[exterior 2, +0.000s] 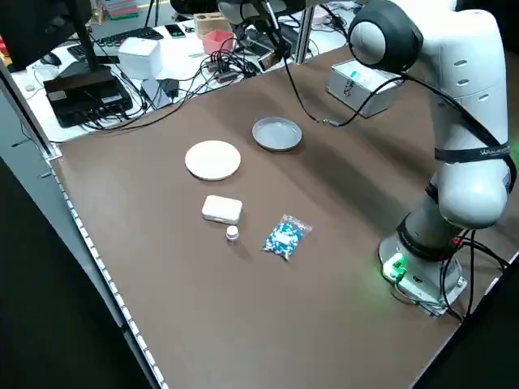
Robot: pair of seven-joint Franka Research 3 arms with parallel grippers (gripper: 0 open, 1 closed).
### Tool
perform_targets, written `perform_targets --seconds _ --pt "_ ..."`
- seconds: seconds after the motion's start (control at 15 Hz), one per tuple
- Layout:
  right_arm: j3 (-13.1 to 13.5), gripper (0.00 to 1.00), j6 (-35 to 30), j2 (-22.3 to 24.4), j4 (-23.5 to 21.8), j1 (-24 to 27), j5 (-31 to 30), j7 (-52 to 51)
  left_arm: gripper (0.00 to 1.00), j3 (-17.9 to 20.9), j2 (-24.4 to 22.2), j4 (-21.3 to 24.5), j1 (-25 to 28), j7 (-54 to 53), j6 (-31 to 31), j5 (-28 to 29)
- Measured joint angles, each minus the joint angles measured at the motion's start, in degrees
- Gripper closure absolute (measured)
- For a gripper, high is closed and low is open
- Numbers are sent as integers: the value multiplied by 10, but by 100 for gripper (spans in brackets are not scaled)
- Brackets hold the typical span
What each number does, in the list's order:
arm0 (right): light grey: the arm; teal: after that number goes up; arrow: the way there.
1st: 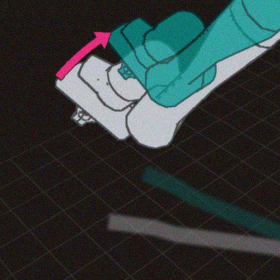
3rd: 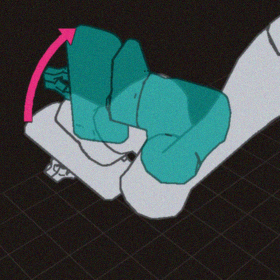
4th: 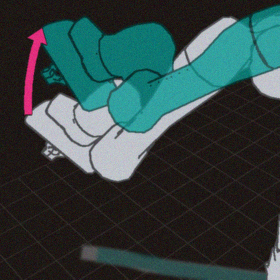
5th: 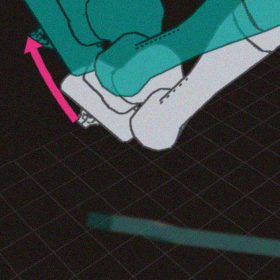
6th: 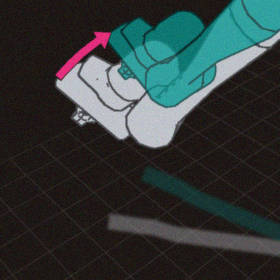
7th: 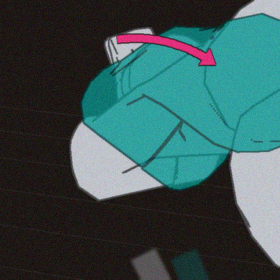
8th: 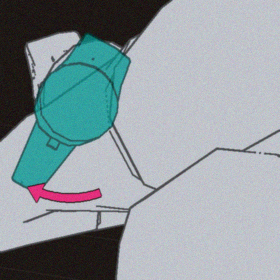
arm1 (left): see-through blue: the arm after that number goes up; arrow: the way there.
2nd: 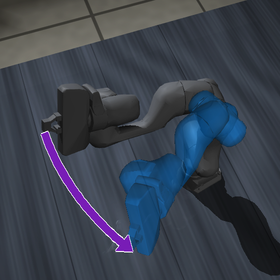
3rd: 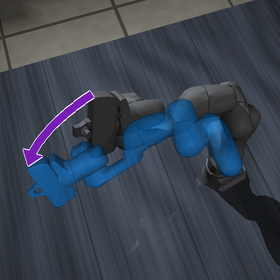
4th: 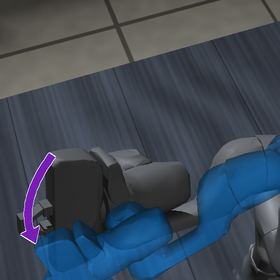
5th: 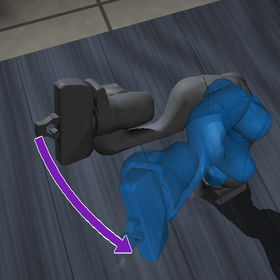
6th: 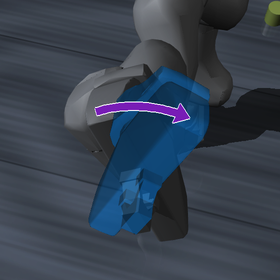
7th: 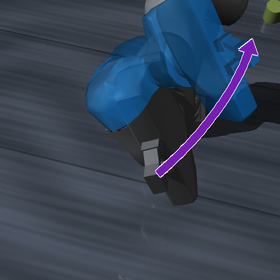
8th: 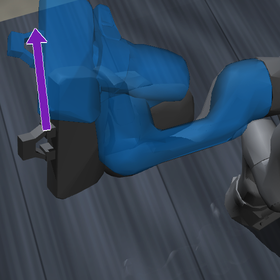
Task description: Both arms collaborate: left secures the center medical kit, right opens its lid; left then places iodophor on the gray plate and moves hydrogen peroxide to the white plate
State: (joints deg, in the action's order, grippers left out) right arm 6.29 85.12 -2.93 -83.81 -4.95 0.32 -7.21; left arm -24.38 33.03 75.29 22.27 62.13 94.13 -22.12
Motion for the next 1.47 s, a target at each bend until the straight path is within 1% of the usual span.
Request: perform_targets --seconds 0.13,0.33,0.4,0.47,0.53,0.87,1.0,1.13,1.27,1.47 --pt "-1 1 0 0 0 -1 0 0 67 0 2 1 11 -25 -10 -7" --pt "-1 1 0 0 0 -5 0 0 67 0 8 2 14 -30 -15 -12" --pt "-1 1 0 0 0 -6 0 0 67 0 11 2 15 -30 -16 -22" --pt "-1 1 0 1 0 -6 0 0 67 0 21 3 25 -29 -20 -56" --pt "-1 1 0 1 0 -6 0 0 67 0 27 4 33 -29 -28 -70" --pt "-1 1 0 1 0 -6 0 0 67 0 58 5 61 -37 -46 -120" --pt "-1 1 0 1 0 -6 0 0 67 0 72 7 71 -37 -58 -150" --pt "0 1 0 1 0 -6 0 0 67 1 99 11 84 -51 -65 -176" --pt "0 1 0 1 0 -6 0 0 67 1 136 16 97 -79 -74 -203" --pt "0 1 0 1 0 -6 0 0 67 2 202 22 119 -122 -117 -252"
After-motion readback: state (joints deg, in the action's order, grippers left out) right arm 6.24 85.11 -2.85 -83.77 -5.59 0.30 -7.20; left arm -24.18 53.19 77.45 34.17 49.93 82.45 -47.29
